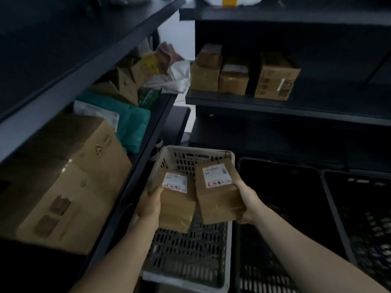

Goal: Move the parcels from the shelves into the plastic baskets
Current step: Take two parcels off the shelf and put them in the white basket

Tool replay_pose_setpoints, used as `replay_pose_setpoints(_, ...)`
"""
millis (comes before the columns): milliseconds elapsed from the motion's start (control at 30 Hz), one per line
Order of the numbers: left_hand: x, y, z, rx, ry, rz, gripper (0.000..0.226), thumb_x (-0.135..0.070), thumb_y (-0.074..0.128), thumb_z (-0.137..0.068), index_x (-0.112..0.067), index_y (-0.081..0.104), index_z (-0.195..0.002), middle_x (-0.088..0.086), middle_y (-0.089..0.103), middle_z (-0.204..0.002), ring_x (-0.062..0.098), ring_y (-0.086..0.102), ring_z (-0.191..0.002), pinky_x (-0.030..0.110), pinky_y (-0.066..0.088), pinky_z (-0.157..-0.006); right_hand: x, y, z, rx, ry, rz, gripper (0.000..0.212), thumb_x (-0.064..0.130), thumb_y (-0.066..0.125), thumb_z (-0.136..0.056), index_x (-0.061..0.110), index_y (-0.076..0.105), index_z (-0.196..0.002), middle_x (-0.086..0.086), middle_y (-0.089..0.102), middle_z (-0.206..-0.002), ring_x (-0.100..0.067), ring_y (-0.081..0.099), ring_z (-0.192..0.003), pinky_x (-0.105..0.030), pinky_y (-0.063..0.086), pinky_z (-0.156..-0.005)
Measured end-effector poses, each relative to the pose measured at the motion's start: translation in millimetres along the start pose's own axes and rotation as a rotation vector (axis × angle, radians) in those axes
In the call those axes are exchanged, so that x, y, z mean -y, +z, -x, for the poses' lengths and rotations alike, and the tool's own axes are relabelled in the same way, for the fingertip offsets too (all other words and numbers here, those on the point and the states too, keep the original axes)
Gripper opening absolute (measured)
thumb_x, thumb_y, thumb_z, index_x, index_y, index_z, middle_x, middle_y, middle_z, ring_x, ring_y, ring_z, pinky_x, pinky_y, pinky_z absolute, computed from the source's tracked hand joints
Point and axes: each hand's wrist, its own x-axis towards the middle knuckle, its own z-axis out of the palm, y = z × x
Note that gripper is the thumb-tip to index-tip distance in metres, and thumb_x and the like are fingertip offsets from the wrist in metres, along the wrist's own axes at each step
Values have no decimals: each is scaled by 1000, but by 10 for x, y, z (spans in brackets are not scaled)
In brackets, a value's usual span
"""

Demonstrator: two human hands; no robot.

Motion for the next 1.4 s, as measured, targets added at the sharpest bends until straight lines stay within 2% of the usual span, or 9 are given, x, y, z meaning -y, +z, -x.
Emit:
replay_pose_setpoints(233, 400, 300, -1032, 81, -333, 107, 76, -63, 70, -56, -22, 60, -119, 14, 65, -111, 34, 63, -99, 56, 51, -90, 238, 218, -789, 17, 210, 16, 44, 54, 58, -88, 12, 60, -103, -16, 64, -97, -33, 61, -80, -39, 45, -56)
replay_pose_setpoints(333, 311, 426, -1246, 68, -366, 108, 56, -57, 67, -72, -20, 62, -114, 14, 64, -108, 34, 62, -100, 55, 50, -92, 214, 331, -1062, -24, 171, -10, 39, 49, 54, -92, 15, 55, -111, -14, 59, -102, -32, 57, -81, -41, 43, -59)
replay_pose_setpoints(467, 284, 546, -1549, 69, -389, 104, 33, -46, 62, -83, -18, 63, -101, 17, 62, -102, 34, 61, -95, 59, 48, -90, 77, 506, -1492, -221, 44, 155, 54, 52, 53, -89, 10, 56, -123, -15, 61, -111, -35, 58, -98, -50, 50, -89)
replay_pose_setpoints(533, 316, 608, -1665, 65, -379, 81, 17, -33, 54, -93, -17, 60, -93, 15, 59, -98, 31, 58, -89, 60, 47, -91, 7, 551, -1627, -308, 53, 300, 53, 48, 47, -95, 7, 54, -128, -17, 61, -112, -34, 58, -93, -39, 50, -81)
replay_pose_setpoints(767, 812, 1010, -2241, 183, -33, -386, 37, -17, 36, -96, -21, 58, -126, 8, 49, -135, 32, 51, -116, 46, 44, -103, -489, 706, -2195, -328, 44, 715, 49, 18, 32, -102, 9, 24, -149, -18, 44, -142, -32, 46, -128, -38, 37, -105)
replay_pose_setpoints(933, 1261, 985, -2299, 407, 233, -1208, 63, -25, 56, -91, -30, 28, -147, 7, 2, -159, 35, 4, -144, 43, 17, -119, -1072, 604, -2539, -206, -24, 1318, 58, 48, 31, -100, 28, 15, -152, -10, 24, -154, -37, 30, -138, -52, 27, -113)
replay_pose_setpoints(1000, 1346, 980, -2225, 521, 363, -1426, 74, -29, 59, -91, -35, 15, -150, 1, -14, -160, 34, -12, -145, 48, 10, -119, -1096, 675, -2417, -90, -119, 1425, 63, 33, 40, -100, 29, 7, -154, -11, -2, -161, -40, 3, -146, -52, 15, -118)
replay_pose_setpoints(1133, 1444, 1117, -2255, 599, 486, -1609, 90, 4, 53, -88, -34, 2, -151, -1, -25, -157, 35, -19, -144, 59, 17, -114, -1136, 647, -2533, 8, -213, 1534, 81, 12, 51, -95, 38, -1, -153, -5, -28, -158, -43, -23, -142, -58, 7, -115)
replay_pose_setpoints(1400, 1346, 1344, -2414, 516, 632, -1705, 92, 4, 53, -88, -28, -4, -152, 4, -15, -160, 36, -7, -146, 54, 20, -114, -1119, 784, -2710, 8, -377, 1776, 62, 17, 37, -100, 24, 8, -155, -9, -7, -162, -40, -7, -147, -60, 3, -114)
